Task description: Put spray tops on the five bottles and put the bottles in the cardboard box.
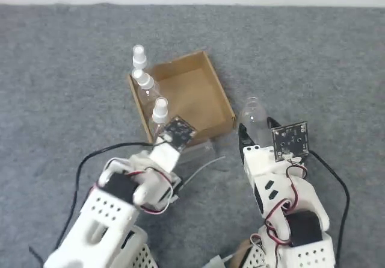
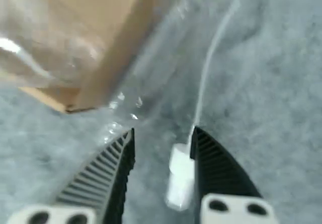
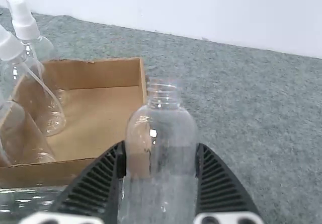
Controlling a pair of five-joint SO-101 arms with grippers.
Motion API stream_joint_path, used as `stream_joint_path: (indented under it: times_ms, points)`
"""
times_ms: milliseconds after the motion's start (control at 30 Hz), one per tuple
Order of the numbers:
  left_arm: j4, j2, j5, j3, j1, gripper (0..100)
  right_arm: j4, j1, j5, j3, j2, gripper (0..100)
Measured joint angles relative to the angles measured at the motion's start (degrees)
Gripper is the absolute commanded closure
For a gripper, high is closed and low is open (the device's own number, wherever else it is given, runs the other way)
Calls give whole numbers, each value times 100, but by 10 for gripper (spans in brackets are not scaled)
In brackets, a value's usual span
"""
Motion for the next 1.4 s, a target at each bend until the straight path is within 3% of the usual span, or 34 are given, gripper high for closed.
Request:
stream_joint_path:
  times_ms: [400, 567, 867, 1400]
  points:
    - [-316, 2866, -193, -598, 659, 835, 0, 0, 0, 0, 0, 954]
    - [-316, 3666, -193, -923, 712, 912, 0, 0, 0, 0, 0, 954]
    - [-316, 3745, -237, -985, 879, 987, 0, 0, 0, 0, 0, 954]
    - [-316, 3745, -237, -985, 967, 988, 0, 26, 0, 0, 0, 954]
